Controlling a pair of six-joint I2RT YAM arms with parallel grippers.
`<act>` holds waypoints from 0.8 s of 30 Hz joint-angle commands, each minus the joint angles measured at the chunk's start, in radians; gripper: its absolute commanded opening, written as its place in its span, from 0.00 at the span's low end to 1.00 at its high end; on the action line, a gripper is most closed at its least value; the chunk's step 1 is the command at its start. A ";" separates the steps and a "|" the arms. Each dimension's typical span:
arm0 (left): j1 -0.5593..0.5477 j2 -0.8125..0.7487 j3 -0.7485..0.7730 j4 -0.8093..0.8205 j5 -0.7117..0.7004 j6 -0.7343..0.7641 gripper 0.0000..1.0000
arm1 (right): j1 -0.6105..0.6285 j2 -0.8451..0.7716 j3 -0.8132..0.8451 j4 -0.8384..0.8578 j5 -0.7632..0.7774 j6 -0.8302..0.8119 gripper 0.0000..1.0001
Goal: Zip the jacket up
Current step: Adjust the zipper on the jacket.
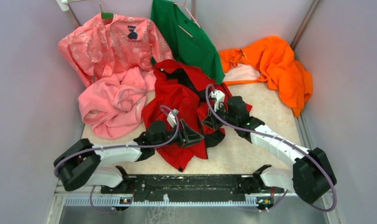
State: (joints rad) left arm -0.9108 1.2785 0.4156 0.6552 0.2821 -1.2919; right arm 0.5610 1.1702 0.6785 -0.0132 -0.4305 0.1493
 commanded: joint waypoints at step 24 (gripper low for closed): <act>-0.024 0.192 0.123 0.117 -0.080 0.019 0.35 | 0.013 -0.004 0.006 0.052 -0.030 -0.005 0.00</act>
State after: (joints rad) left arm -0.9310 1.5192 0.5125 0.8299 0.2459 -1.3228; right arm 0.5610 1.1721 0.6785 -0.0109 -0.4427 0.1497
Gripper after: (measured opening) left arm 0.345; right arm 0.010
